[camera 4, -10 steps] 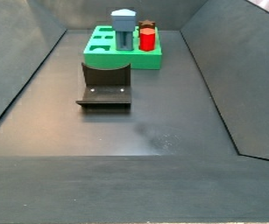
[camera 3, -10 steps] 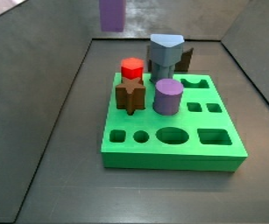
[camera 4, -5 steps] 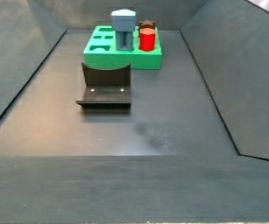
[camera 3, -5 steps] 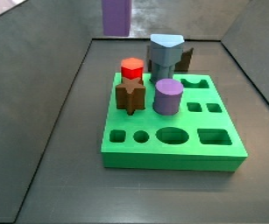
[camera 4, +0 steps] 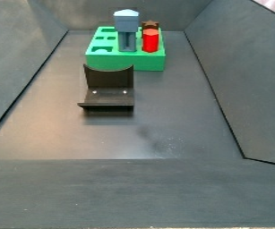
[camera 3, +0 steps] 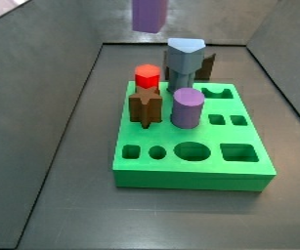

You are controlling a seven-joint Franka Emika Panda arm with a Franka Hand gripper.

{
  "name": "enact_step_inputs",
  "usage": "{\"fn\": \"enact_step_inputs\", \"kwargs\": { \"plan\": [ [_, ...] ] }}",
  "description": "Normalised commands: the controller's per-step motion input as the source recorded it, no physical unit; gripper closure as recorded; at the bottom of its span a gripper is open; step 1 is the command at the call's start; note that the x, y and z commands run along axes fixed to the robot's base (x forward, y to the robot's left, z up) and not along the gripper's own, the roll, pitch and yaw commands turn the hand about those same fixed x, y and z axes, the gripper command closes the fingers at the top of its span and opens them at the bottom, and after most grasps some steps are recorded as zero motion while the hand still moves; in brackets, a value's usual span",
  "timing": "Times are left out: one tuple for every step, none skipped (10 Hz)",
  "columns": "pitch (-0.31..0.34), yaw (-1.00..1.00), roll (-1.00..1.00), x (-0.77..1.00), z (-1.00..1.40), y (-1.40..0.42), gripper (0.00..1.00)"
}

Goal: Pick up the arch object. Move up. Move to above the board. Insert the arch object.
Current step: Insert the arch object.

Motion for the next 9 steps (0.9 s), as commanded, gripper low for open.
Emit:
{"fn": "enact_step_inputs", "kwargs": {
  "plan": [
    [0.0,-0.91,0.0,0.17,0.0,0.09,1.0],
    [0.001,-0.97,0.0,0.03,0.0,0.02,1.0],
    [0.0,-0.99,0.0,0.02,0.0,0.0,1.0],
    [0.0,-1.0,0.0,0.09,0.0,0.0,1.0],
    [-0.036,-0.74,0.06,0.44,-0.08,0.03,1.0],
    [-0.05,-0.68,0.12,0.52,-0.2,0.04,1.0],
    [-0.046,-0.53,0.12,0.69,-0.2,0.02,1.0],
    [-0.036,-0.45,0.11,0.79,-0.18,0.01,1.0],
    [-0.031,-0.44,0.11,0.79,-0.15,0.01,1.0]
  ]
}}
